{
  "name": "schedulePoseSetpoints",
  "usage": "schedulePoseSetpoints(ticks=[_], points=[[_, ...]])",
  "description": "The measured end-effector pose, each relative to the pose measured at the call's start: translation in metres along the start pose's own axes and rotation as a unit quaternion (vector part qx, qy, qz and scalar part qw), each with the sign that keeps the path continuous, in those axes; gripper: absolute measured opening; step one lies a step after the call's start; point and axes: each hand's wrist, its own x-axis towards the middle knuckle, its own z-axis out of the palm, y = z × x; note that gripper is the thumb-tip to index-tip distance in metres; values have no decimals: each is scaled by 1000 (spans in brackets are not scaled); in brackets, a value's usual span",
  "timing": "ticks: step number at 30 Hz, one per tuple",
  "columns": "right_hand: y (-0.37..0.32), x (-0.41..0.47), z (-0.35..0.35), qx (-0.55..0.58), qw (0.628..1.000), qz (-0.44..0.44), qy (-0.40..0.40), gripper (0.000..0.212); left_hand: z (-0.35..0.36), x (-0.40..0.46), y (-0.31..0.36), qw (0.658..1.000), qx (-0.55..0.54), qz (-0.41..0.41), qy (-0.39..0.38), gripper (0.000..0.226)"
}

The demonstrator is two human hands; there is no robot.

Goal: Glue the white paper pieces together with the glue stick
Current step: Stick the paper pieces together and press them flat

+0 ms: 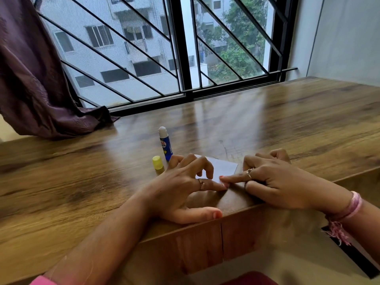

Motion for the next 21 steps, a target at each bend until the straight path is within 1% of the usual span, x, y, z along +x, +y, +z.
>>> schedulePoseSetpoints(ticks=[5,9,11,14,17,21], points=[[21,8,-6,-50,997,58,25,43,0,1,0,1000,-9,-8,-2,49],[27,11,-5,-34,996,77,24,34,-1,0,0,1000,-9,-11,-10,48],[27,10,-3,-30,996,78,23,34,-1,0,-1,1000,-2,-9,-9,44],[23,9,-2,-29,996,83,23,41,-1,1,0,1000,-7,-16,2,40],[19,7,-2,-33,995,85,35,54,-2,-1,0,999,-18,-36,20,41],[11,0,-2,-45,993,84,63,56,-3,-2,-3,997,-23,-62,51,41]])
